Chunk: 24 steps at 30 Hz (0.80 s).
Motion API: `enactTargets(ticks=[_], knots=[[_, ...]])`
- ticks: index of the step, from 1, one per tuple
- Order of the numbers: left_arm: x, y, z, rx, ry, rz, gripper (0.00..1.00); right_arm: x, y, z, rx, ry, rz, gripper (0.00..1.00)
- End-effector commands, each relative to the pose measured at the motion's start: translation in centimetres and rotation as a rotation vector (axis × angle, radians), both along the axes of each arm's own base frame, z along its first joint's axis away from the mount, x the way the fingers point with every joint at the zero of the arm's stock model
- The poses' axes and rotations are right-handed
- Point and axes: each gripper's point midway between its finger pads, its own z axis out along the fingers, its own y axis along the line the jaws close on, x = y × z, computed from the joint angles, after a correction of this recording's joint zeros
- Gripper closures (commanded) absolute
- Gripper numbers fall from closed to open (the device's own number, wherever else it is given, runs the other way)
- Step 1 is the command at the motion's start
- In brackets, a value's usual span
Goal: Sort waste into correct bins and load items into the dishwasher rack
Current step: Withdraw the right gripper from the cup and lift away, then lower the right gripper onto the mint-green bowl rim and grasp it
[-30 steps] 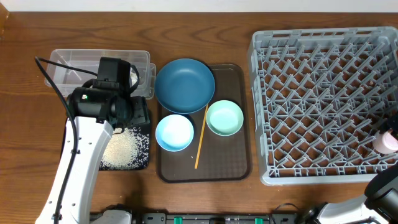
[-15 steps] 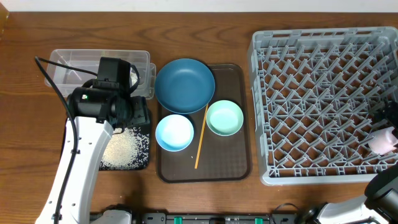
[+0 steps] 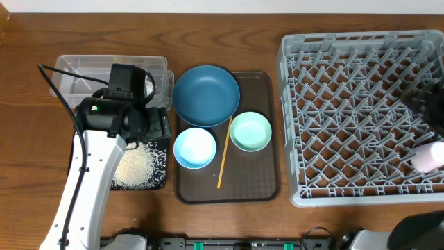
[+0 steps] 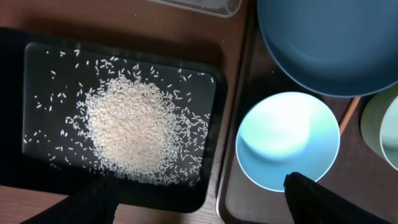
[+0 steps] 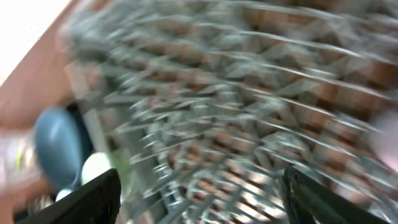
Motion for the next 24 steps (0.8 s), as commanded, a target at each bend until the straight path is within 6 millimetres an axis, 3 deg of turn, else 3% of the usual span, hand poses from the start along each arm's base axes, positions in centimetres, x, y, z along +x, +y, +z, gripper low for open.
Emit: enactTargets(ticks=[1, 7, 12, 17, 24], knots=[[-0.4, 0.4, 0.2, 0.01, 0.003, 0.013, 0.12, 1.5, 6.5, 2.4, 0.01, -0.131, 0.275, 0.19], [-0.7, 1.2, 0.2, 0.01, 0.015, 0.045, 0.11, 2.2, 15.4, 1.1, -0.05, -0.108, 0.551, 0.19], [-0.8, 4.4, 0.1, 0.009, 0.019, 0.164, 0.1, 2.3, 21.2, -0.6, -0.138, -0.081, 0.717, 0.18], [-1.2, 6.9, 0.2, 0.009, 0.019, 0.257, 0.1, 2.6, 25.6, -2.7, -0.229, -0.062, 0.826, 0.17], [-1.2, 7.5, 0.2, 0.008, 0.016, 0.28, 0.1, 2.8, 30.5, -7.3, -0.267, 0.022, 0.898, 0.18]])
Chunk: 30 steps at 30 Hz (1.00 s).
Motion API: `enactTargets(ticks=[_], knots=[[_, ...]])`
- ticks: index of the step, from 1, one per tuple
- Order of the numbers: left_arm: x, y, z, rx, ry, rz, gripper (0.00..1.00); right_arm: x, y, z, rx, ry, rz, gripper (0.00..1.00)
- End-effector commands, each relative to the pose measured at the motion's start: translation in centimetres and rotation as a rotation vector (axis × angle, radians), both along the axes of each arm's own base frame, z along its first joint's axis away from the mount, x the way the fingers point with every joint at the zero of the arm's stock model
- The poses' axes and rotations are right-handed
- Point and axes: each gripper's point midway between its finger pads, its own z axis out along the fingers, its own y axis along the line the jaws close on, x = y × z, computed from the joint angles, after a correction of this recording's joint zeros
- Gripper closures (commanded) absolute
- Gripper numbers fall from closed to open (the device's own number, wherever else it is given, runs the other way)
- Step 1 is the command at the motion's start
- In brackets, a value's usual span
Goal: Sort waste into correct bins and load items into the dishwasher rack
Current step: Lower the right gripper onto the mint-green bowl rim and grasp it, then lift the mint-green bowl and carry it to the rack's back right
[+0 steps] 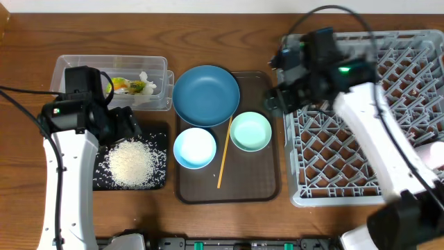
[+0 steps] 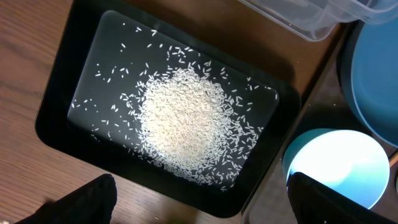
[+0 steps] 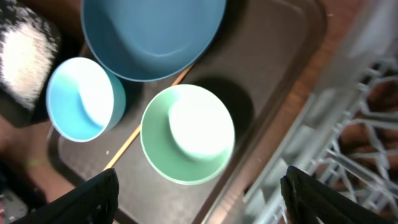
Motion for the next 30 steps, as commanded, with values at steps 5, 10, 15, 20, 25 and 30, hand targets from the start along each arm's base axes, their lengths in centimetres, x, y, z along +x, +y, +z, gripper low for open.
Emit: enactTargets(ticks=[5, 10, 15, 20, 25, 30], knots=[[-0.1, 0.3, 0.4, 0.008, -0.012, 0.016, 0.1, 0.7, 1.1, -5.7, -0.16, 0.085, -0.08, 0.2], [-0.1, 0.3, 0.4, 0.008, -0.012, 0.016, 0.1, 0.6, 0.8, -9.5, -0.252, 0.158, -0.128, 0.21], [-0.1, 0.3, 0.4, 0.008, -0.012, 0.016, 0.1, 0.1, 0.6, -12.3, -0.289, 0.233, -0.139, 0.23], [-0.1, 0.3, 0.4, 0.008, -0.012, 0.016, 0.1, -0.9, 0.4, -13.9, -0.322, 0.293, -0.128, 0.36], [-0.1, 0.3, 0.4, 0.008, -0.012, 0.016, 0.09, -1.3, 0.6, -14.1, -0.33, 0.303, -0.12, 0.61], [-0.1, 0.3, 0.4, 0.008, -0.012, 0.016, 0.09, -1.6, 0.4, -14.1, -0.336, 0.321, -0.14, 0.74]])
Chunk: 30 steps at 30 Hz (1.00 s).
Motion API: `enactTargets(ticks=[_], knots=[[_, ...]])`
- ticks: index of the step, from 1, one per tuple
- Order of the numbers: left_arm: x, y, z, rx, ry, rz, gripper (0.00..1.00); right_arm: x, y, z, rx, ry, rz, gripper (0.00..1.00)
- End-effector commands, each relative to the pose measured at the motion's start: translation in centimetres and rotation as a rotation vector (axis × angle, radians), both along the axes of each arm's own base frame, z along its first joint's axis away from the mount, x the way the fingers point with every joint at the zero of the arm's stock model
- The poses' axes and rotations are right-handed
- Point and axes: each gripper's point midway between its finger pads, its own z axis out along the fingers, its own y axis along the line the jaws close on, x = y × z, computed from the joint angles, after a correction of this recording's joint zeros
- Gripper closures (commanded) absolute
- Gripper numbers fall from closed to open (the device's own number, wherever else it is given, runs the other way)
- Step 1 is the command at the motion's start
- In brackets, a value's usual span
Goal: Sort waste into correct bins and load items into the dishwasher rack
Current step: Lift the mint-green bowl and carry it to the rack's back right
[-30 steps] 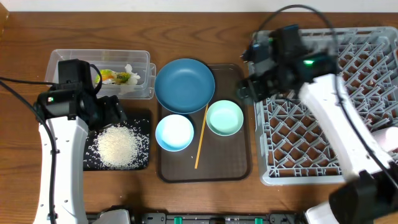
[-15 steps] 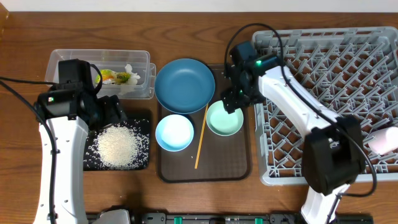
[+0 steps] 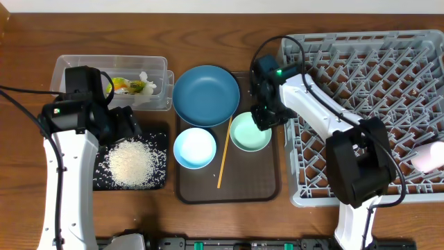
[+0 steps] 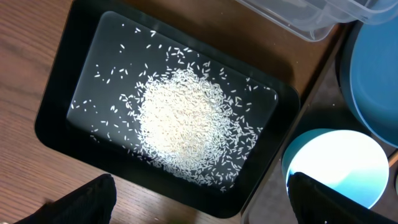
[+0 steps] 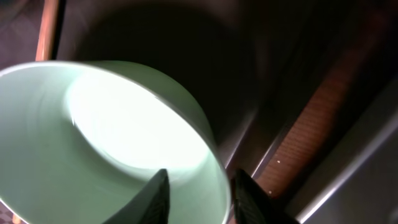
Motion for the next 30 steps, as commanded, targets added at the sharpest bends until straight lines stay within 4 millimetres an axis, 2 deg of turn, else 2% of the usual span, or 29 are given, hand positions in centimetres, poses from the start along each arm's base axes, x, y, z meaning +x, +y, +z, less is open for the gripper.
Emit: enactTargets(ticks=[1, 10, 15, 18, 20, 23, 27, 30], knots=[[-0.2, 0.3, 0.3, 0.008, -0.01, 0.016, 0.09, -0.4, 0.2, -0.2, -0.012, 0.011, -0.006, 0.78], [-0.2, 0.3, 0.3, 0.008, -0.01, 0.016, 0.09, -0.7, 0.0, -0.1, -0.019, 0.025, -0.017, 0.99], [-0.2, 0.3, 0.3, 0.008, -0.01, 0.016, 0.09, -0.9, 0.0, 0.0, -0.022, 0.031, -0.016, 0.99], [-0.2, 0.3, 0.3, 0.008, -0.01, 0.016, 0.09, -0.8, -0.2, 1.0, -0.015, 0.017, -0.022, 0.99], [-0.2, 0.3, 0.3, 0.008, -0.01, 0.016, 0.09, -0.3, -0.5, 2.5, 0.001, -0.023, -0.036, 0.98], [-0.2, 0.3, 0.3, 0.008, -0.01, 0.016, 0.09, 1.0, -1.5, 5.8, 0.027, -0.126, -0.066, 0.99], [-0.2, 0.3, 0.3, 0.008, -0.01, 0.016, 0.09, 2.8, -4.5, 10.9, 0.002, -0.313, -0.128, 0.99], [-0.2, 0.3, 0.3, 0.008, -0.01, 0.016, 0.09, 4.1, -8.1, 14.7, -0.08, -0.466, -0.197, 0.99]])
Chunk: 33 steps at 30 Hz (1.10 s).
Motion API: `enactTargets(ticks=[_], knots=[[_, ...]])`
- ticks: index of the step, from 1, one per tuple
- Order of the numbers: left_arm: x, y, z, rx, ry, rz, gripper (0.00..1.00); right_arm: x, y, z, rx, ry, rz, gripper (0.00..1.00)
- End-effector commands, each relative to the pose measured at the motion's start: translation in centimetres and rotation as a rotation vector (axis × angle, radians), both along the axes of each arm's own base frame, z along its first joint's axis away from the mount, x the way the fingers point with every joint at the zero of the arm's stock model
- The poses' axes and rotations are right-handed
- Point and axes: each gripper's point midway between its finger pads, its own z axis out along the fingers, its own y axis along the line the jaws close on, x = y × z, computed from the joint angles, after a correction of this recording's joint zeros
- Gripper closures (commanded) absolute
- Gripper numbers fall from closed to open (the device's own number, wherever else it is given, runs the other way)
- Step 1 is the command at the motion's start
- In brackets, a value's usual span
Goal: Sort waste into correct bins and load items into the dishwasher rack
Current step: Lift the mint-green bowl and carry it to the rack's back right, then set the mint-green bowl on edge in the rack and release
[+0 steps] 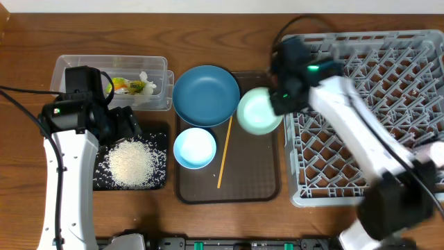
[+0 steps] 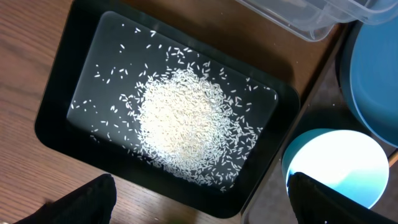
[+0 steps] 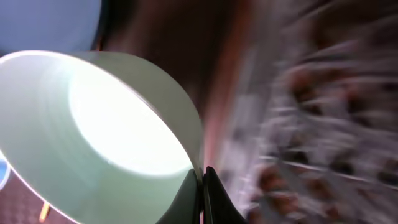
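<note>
My right gripper is shut on the rim of the green bowl, which hangs tilted above the brown tray beside the grey dishwasher rack. In the right wrist view the green bowl fills the left side, and the gripper pinches its rim. A large blue bowl, a light blue bowl and a chopstick lie on the tray. My left gripper stands open over the black rice tray.
A clear bin holding food scraps sits at the back left. A pink object lies at the rack's right edge. Wooden table shows on the left.
My right gripper has shut on the green bowl's rim, and the bowl is now off the tray, tilted, next to the rack's left edge. The left arm has not moved.
At first my left gripper was over the rice tray's near side and my right arm was at the rack's far right. Then the left arm stood further left and the right arm over the tray. The right gripper straddled the green bowl's rim, and now holds it lifted.
</note>
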Motion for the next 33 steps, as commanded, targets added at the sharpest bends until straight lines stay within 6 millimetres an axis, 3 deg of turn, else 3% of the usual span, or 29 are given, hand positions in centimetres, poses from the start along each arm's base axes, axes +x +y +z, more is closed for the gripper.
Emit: enactTargets(ticks=[1, 9, 14, 17, 25, 33], knots=[[-0.2, 0.3, 0.3, 0.007, -0.01, 0.016, 0.09, 1.6, -5.3, 5.1, -0.129, -0.199, -0.131, 0.99], [-0.2, 0.3, 0.3, 0.007, -0.01, 0.016, 0.09, 2.7, -17.2, 11.9, -0.47, -0.448, -0.461, 0.99], [-0.2, 0.3, 0.3, 0.007, -0.01, 0.016, 0.09, 2.4, -23.1, 14.4, -0.659, -0.527, -0.647, 0.99], [-0.2, 0.3, 0.3, 0.007, -0.01, 0.016, 0.09, 2.3, -25.5, 15.9, -0.714, -0.577, -0.743, 0.99], [-0.2, 0.3, 0.3, 0.007, -0.01, 0.016, 0.09, 2.0, -32.0, 17.8, -0.727, -0.665, -0.96, 0.99], [-0.2, 0.3, 0.3, 0.007, -0.01, 0.016, 0.09, 1.8, -37.2, 16.8, -0.84, -0.617, -1.027, 0.99]])
